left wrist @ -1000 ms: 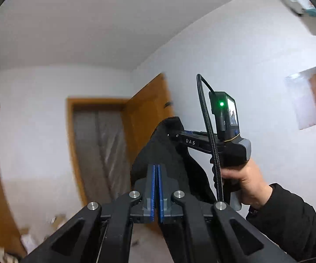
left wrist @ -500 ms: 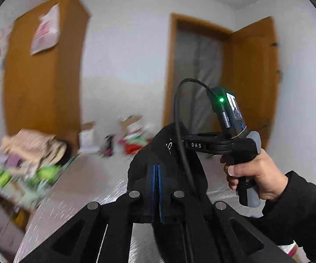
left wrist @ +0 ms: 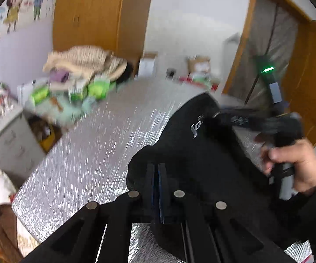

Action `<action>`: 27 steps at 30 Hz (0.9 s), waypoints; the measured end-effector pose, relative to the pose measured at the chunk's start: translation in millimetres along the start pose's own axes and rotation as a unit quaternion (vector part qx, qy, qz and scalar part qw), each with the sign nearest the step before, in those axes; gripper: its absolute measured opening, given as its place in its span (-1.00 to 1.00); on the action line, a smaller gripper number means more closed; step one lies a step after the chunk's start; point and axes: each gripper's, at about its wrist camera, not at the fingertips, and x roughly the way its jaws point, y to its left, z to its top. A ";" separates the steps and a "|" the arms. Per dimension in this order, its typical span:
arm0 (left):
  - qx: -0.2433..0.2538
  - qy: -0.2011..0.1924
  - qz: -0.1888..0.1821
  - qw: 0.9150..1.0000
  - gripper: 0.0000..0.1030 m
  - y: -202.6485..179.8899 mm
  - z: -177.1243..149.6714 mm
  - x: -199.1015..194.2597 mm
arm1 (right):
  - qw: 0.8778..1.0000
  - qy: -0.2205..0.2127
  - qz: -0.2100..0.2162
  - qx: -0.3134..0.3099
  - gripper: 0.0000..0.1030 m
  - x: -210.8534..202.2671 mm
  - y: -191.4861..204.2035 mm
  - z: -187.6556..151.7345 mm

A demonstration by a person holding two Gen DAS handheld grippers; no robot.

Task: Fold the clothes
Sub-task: 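Lower the black garment onto the foil bed with both tools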

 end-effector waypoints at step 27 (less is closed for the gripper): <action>0.032 0.026 -0.096 0.995 -0.93 -35.3 -43.6 33.4 | 0.983 0.169 -0.014 0.065 -0.84 -70.4 -96.8 -189.8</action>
